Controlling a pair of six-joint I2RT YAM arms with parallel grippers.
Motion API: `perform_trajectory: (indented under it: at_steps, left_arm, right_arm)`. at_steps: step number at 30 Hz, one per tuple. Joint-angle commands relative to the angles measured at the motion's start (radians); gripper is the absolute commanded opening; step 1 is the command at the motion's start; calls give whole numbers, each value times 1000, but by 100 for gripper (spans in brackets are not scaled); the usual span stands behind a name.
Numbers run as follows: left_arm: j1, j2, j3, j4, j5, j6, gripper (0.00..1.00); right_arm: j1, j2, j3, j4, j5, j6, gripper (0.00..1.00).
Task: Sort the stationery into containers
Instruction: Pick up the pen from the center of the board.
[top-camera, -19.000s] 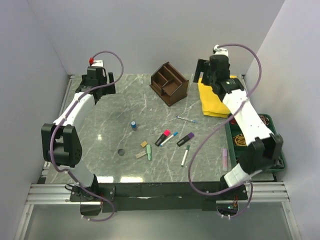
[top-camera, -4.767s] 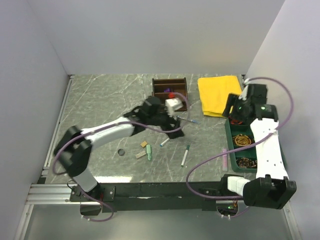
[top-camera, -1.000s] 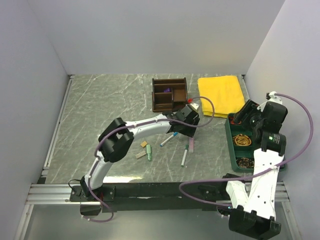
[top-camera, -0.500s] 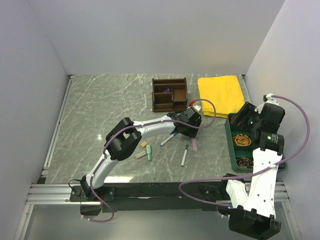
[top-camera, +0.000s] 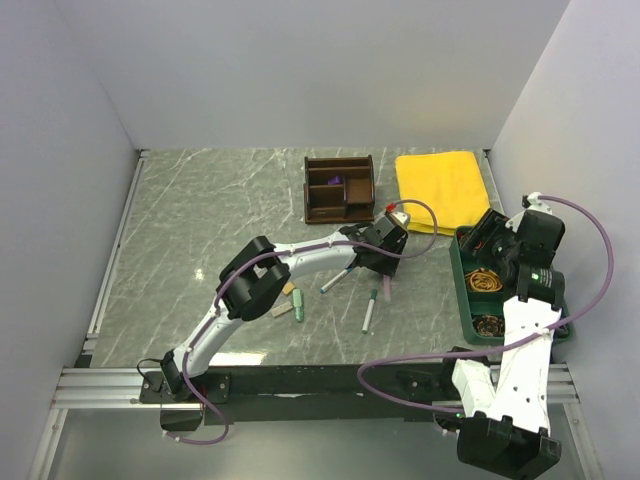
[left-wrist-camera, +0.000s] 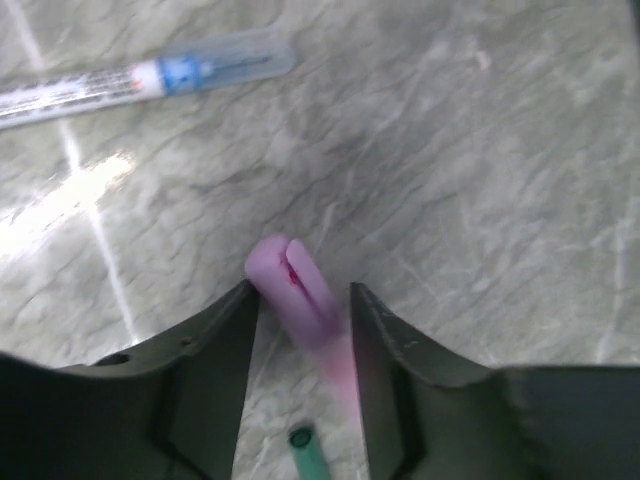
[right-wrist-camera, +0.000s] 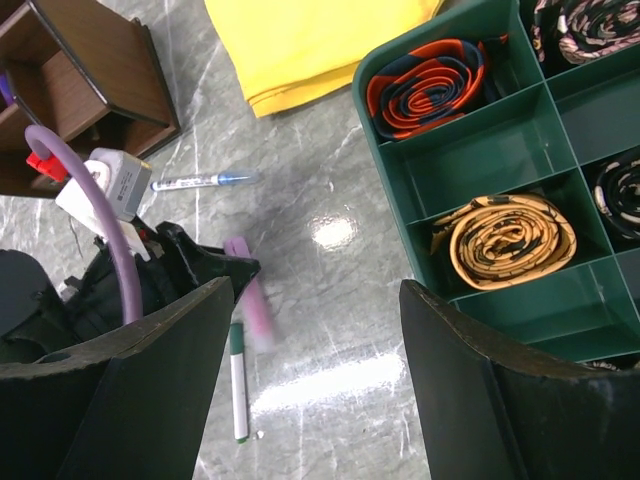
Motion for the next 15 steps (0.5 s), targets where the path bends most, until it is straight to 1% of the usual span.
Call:
perform_trajectory:
  at_steps: [1,2,3,5,7,8,9,12,15]
  left_arm:
    - [2,37,34,-2,55,-26,46]
    - [4,40,34,-2,66,-28,45]
    - [4,41,32,0,70,-30,43]
    - [6,41,29,3,73,-33,40]
    - [9,40,29,4,75,-31,33]
    - [10,34,25,9,75,-27,28]
    - [13,29,20,13,90,-20,18]
    - [27,3,-6,16,106,6,1]
    - [39,-46,-32,23,139,98,1]
  right_arm:
    - [-8,-31,4,6,22,-13,76]
    - [-10,-37,1,5,25,-11,76]
    - [-12,-38,-1,3,24,-10,76]
    - [-15,-49,-11,3,21,-2,76]
    - [-19,-52,-19,5,16,4,76]
    - [-21,-54,-19,3,14,8,76]
    - [-22,-54,-21,3,10,12,76]
    - [-30,-49,-15,3,5,19,76]
    - [-38,-43,-1,3,4,19,76]
